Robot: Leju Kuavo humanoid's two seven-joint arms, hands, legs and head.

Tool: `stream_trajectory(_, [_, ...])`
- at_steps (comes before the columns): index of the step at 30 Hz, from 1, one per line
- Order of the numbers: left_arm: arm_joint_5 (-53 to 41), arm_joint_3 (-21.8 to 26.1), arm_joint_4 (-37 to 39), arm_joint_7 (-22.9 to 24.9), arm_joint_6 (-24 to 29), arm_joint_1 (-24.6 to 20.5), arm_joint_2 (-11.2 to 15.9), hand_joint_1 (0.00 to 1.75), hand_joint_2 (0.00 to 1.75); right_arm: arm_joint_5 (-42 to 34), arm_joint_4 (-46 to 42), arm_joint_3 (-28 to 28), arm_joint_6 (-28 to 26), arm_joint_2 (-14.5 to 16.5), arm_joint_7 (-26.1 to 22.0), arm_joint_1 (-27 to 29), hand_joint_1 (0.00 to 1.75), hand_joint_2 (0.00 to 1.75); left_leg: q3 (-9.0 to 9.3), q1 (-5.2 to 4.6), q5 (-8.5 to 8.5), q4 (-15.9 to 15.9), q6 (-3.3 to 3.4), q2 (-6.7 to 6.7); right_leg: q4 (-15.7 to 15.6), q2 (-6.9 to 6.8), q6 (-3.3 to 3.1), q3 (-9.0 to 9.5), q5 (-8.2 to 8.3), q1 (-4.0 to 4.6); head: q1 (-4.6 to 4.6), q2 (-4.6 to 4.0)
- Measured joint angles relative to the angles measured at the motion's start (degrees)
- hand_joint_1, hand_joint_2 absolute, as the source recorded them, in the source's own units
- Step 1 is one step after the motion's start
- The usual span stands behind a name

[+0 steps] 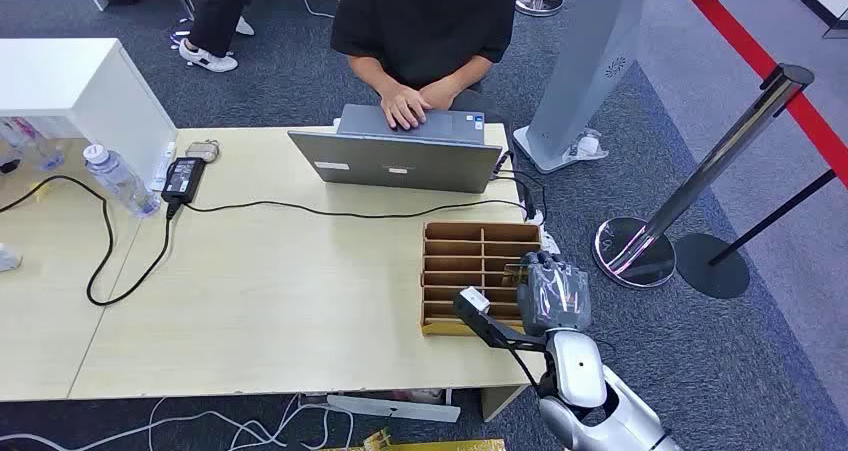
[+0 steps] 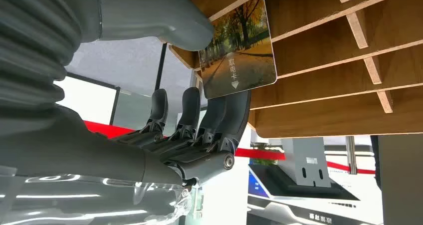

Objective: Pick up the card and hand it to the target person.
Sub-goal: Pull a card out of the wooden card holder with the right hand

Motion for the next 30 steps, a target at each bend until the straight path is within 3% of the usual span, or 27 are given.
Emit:
stream_trajectory(5, [0.0, 0.0, 0.0, 0.0, 0.0, 0.0, 0.0, 0.0, 0.0, 0.0, 0.0, 0.0, 0.0, 0.0, 0.0, 0.0, 1.0, 1.75, 0.0, 0.0, 0.0, 0.0, 0.0, 0.0, 0.0, 0.0, 0.0, 0.0, 0.0, 0.0, 0.0, 0.0])
stream_trajectory(12, [-0.1, 0.0, 0.0, 0.0, 0.2, -0.2, 0.0, 0.0, 0.0, 0.0, 0.2, 0.0, 0.0, 0.0, 0.0, 0.0, 1.28, 1.75, 0.0, 0.0, 0.0, 0.0, 0.0, 0.0, 0.0, 0.0, 0.0, 0.0, 0.0, 0.0, 0.0, 0.0])
stream_trajectory(30, [-0.8, 0.0, 0.0, 0.2, 0.8, -0.3, -0.5, 0.0, 0.0, -0.7, 1.2, 0.3, -1.1, 0.0, -0.7, -0.5, 1.34, 1.75, 0.03, 0.0, 0.0, 0.0, 0.0, 0.0, 0.0, 0.01, 0.01, 0.02, 0.01, 0.0, 0.0, 0.0])
